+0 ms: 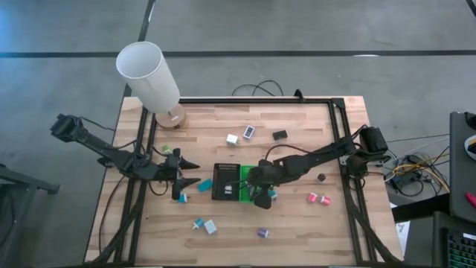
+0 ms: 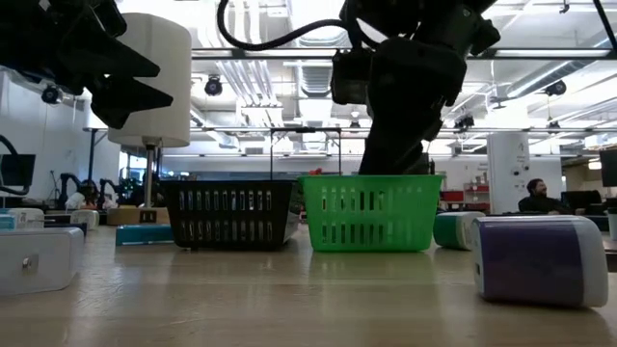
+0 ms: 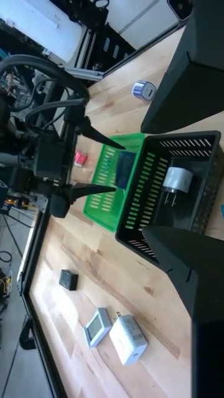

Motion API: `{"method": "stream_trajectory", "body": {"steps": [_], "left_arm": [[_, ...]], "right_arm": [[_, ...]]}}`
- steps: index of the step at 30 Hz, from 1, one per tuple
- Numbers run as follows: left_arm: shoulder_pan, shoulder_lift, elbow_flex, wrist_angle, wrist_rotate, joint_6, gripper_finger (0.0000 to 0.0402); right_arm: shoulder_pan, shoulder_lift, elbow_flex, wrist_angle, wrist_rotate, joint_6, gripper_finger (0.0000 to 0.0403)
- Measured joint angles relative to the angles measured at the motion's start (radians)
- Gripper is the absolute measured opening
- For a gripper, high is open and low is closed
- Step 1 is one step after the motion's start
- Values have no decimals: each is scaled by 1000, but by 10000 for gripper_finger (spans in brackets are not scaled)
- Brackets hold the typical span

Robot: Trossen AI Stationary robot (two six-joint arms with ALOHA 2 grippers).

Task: Pick & Place Office items
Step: Put the black timer into the green bin

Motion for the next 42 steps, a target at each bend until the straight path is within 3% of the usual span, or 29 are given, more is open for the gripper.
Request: {"method": "stream_trajectory", "body": {"steps": [10, 17, 24, 32, 38, 42], "left_arm": [[0, 0, 0, 2, 0, 0, 261], [0, 0, 0, 2, 0, 0, 261], [0, 0, 0, 2, 0, 0, 261], [0, 0, 0, 2, 0, 0, 261], [0, 0, 0, 2, 0, 0, 262], [0, 0, 0, 2, 0, 0, 262]], "right_arm": [[0, -10, 29, -36, 3, -27, 329], [-3, -57, 138, -306, 27, -57, 328], [-2, -154, 219, -559, 198, -40, 321], [-6, -286, 203, -676, 415, -26, 322], [-76, -307, 186, -748, 460, -8, 320], [-162, -282, 180, -755, 460, -126, 328]]}}
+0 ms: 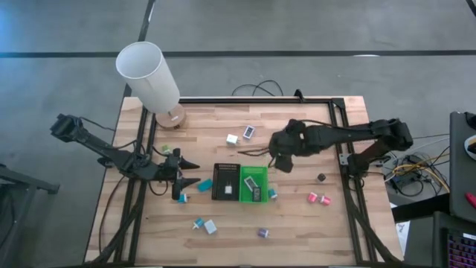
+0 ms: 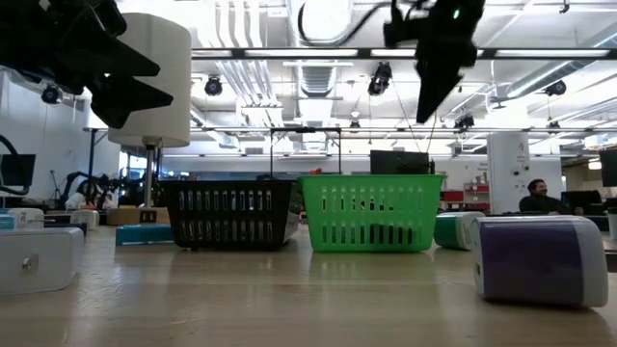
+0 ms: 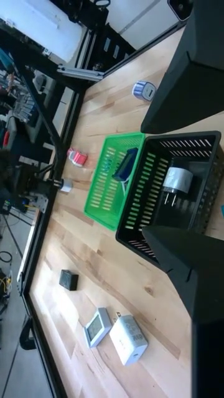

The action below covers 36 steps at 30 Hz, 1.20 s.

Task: Pick & Place Office items
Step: Put the black timer into the green bin

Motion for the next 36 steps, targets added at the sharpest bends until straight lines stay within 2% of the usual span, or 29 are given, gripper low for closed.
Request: {"method": "stream_trajectory", "body": {"steps": [9, 15, 19, 24, 36], "left_arm": [[0, 0, 0, -4, 1, 0, 262], [0, 0, 0, -9, 4, 4, 262], [0, 0, 0, -16, 4, 3, 262], [0, 0, 0, -16, 4, -4, 262], [0, 0, 0, -16, 4, -24, 262]], "right_arm": [[-217, 95, -14, 1, -5, -260, 349], [-326, 144, -36, 63, -140, -356, 354], [-367, 158, -42, 120, -218, -430, 354], [-403, 163, -42, 150, -230, -512, 354], [-527, 164, -42, 153, -385, -638, 354]]}}
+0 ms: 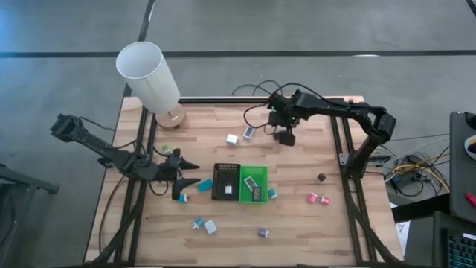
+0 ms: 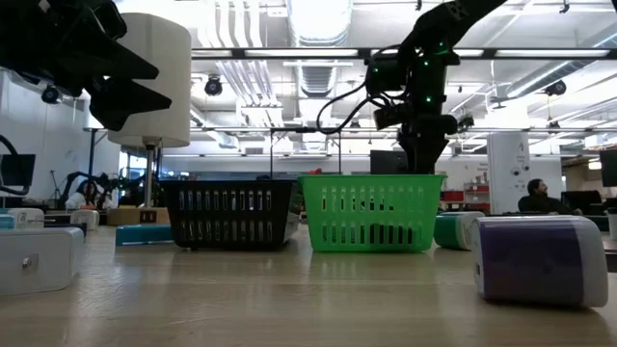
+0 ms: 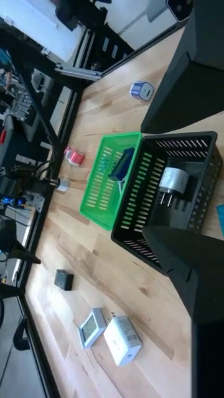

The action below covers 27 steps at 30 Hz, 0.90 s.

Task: Pick & Place Office items
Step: Put the black timer into the green bin

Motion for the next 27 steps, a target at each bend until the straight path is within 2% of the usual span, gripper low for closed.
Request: {"method": "stream_trajectory", "body": {"steps": [6, 16, 27], "left_arm": [[0, 0, 0, 0, 0, -6, 261], [0, 0, 0, 0, 0, -78, 261], [0, 0, 0, 0, 0, -63, 261]], "right_arm": [[-40, 0, -13, 13, -61, -58, 352], [-47, 0, -106, 111, -76, -104, 352], [-47, 0, -203, 214, -76, -115, 352]]}}
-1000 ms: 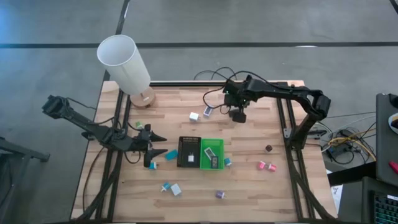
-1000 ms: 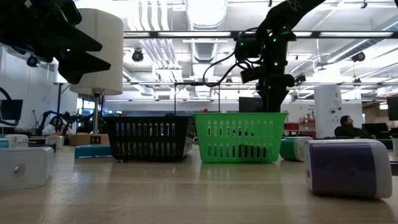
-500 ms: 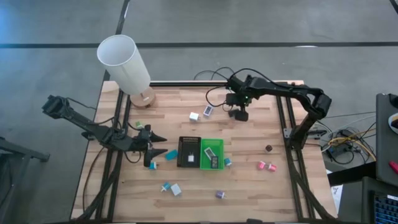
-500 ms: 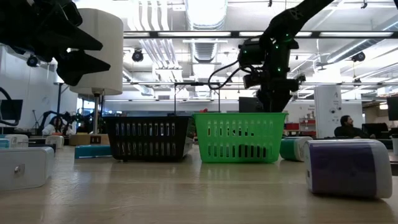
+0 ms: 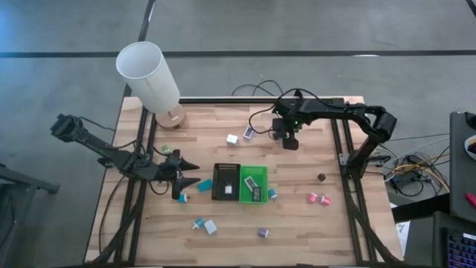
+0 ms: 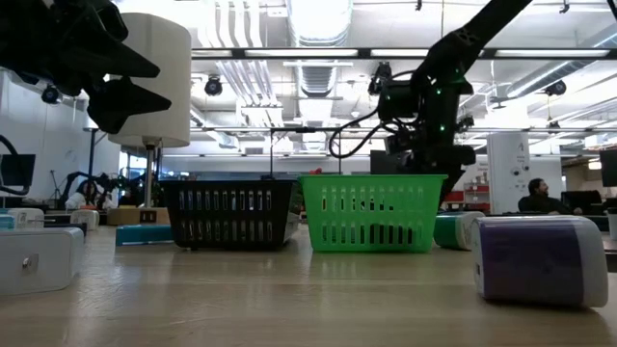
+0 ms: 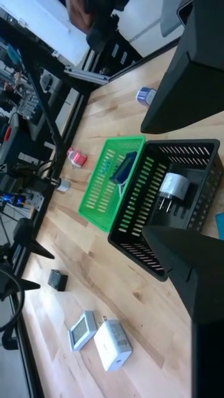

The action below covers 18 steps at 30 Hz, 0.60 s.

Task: Pick & Place Office items
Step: Put the black timer into the green bin

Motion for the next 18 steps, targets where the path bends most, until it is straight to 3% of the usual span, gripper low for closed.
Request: {"method": "stream_trajectory", "body": {"steps": [18], "left_arm": [[0, 0, 0, 0, 0, -12, 261]], "right_arm": [[0, 0, -32, 105, -20, -67, 352]]}}
